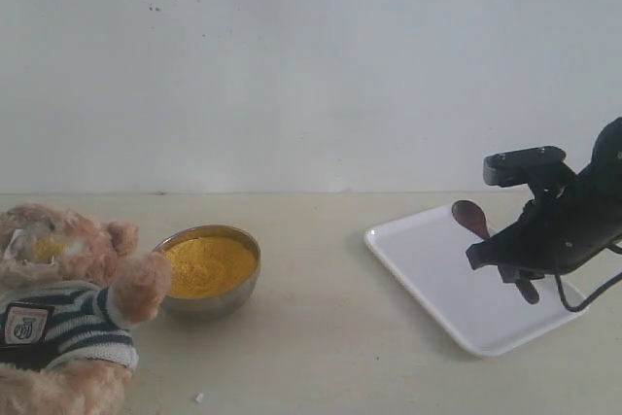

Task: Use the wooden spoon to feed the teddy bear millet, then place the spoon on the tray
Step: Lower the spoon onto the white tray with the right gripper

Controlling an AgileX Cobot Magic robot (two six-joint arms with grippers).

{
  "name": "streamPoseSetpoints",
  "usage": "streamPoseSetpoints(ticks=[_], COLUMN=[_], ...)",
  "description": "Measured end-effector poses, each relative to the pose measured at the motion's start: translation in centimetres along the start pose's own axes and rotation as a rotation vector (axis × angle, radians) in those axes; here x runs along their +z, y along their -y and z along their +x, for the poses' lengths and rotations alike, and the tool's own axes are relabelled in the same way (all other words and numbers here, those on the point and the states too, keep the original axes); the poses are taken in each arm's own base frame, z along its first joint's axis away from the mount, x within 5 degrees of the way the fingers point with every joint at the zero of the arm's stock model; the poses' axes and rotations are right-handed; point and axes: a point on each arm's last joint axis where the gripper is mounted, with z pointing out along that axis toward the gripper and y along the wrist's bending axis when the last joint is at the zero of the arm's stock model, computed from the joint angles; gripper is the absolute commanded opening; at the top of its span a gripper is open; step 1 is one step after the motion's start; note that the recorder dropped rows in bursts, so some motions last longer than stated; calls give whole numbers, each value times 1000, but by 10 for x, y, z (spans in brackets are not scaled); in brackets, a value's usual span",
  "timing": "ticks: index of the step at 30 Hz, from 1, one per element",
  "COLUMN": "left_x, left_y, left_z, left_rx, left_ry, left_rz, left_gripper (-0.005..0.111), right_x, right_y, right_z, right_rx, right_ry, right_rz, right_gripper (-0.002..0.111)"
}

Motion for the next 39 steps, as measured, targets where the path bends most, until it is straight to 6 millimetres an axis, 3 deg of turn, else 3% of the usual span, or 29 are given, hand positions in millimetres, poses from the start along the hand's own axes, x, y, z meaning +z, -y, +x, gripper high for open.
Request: streamPoseSetpoints(ticks=[14, 25, 34, 39], left_x=[0, 0, 0, 0], left_y=[0, 0, 0, 0], left_z=[0, 0, 0, 0], left_rx=[0, 0, 2, 4], left_ry=[0, 0, -4, -4], left_rz=[0, 0, 0, 0], left_gripper=[4, 4, 4, 4], right_x=[57, 61, 61, 61], right_y=[5, 6, 6, 6], right_z=[13, 11, 11, 11], right_rx=[-4, -4, -11, -16], right_ry=[-36, -2, 3, 3], right_rz=[15, 26, 28, 28], right_gripper=[0, 1, 15, 18])
